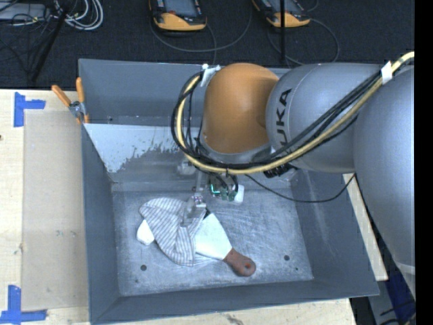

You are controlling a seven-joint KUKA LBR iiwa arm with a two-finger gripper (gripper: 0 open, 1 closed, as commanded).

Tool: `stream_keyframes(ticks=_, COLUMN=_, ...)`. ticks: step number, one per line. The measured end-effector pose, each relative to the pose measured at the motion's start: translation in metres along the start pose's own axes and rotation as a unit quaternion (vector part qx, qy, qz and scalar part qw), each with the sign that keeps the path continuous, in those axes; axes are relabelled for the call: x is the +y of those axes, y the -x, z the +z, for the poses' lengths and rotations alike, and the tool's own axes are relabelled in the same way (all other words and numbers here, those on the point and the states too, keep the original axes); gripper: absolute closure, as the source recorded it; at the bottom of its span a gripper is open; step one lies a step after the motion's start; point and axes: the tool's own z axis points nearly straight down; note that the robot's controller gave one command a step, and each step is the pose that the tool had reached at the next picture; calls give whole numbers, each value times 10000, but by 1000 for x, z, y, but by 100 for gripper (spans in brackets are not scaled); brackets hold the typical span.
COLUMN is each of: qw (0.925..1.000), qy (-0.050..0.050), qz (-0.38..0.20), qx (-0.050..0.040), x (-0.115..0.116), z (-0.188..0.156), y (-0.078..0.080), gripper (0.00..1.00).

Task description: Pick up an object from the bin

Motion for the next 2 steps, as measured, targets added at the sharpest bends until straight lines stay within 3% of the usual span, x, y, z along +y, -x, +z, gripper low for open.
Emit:
stream_keyframes(ticks=1, qw=10000, qy=6, qz=13, qx=-39, x=0, z=-5, y=2, gripper=0)
stream_keyframes(ticks=2, qw=9973, qy=1, qz=-737, qx=-68, x=14, z=83, y=10, gripper=100)
